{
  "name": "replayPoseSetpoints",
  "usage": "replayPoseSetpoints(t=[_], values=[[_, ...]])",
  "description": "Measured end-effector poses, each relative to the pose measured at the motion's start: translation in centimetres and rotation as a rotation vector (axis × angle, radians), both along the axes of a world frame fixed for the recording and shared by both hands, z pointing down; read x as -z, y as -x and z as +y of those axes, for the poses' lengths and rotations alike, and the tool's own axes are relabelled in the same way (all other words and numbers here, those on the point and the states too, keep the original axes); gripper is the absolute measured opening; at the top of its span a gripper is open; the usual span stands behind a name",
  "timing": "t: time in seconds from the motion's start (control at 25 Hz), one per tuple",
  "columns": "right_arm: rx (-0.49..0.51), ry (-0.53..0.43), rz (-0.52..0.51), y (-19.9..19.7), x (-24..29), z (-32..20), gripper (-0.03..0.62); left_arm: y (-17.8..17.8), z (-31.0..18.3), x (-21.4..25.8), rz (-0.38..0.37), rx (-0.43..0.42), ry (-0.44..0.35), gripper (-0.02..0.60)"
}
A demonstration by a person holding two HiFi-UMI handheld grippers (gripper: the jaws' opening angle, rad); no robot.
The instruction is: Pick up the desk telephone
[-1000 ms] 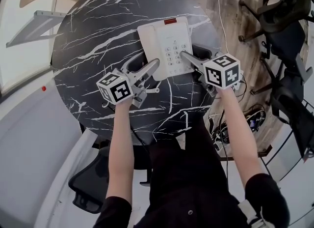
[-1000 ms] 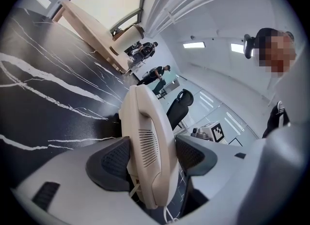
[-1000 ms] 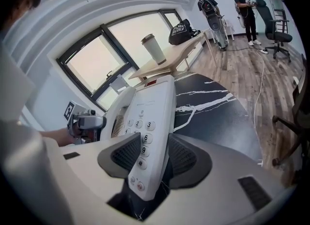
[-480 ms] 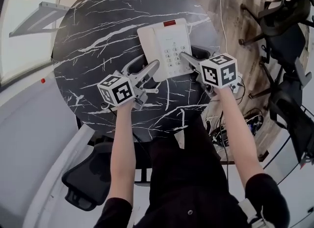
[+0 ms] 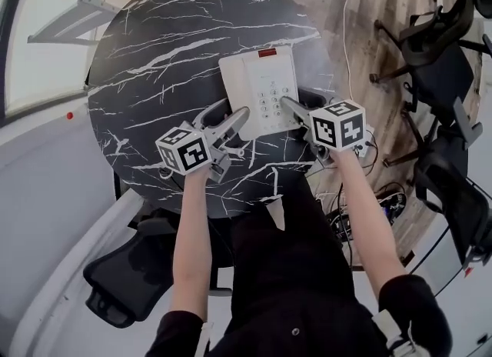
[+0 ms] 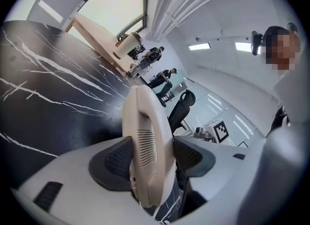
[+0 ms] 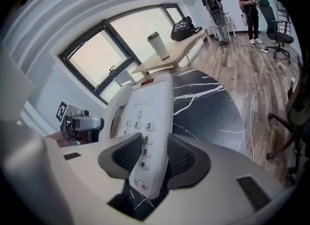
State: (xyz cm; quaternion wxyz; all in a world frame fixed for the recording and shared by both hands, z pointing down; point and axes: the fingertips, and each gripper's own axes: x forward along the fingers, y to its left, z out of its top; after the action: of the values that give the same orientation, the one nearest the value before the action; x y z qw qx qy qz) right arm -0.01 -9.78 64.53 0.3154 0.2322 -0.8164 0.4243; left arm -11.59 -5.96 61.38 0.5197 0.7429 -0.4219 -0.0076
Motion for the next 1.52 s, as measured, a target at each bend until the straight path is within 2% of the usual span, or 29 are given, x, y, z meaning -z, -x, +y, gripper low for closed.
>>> replayPoseSetpoints(t=[0.36, 0.68, 0.96, 1.24, 1.52], values=[[0.019, -0.092, -0.036, -0.8, 5.3, -0.3, 0.184, -1.0, 0.3, 5.4, -0.032, 0.039, -0.091, 0.281], [0.031, -0.137, -0.071, -0.9, 9.3, -0.2, 0.184, -1.6, 1.3, 9.4, -0.057, 0.088, -0.113, 0.281], [0.042, -0.180, -0.128, 0.3, 12.9, -1.2, 0.184, -0.7, 0.7, 13.5, -0.114, 0.127, -0.184, 0.281], [0.063, -0.269, -0.179, 2.3, 17.8, -3.3, 0.184, 1.1, -0.8, 18.4, -0.152, 0.165, -0.280, 0.281], [0.073, -0.319, -0.224, 3.6, 21.3, -4.1, 0.184, 2.2, -1.4, 22.0, -0.199, 0.175, -0.346, 0.281]])
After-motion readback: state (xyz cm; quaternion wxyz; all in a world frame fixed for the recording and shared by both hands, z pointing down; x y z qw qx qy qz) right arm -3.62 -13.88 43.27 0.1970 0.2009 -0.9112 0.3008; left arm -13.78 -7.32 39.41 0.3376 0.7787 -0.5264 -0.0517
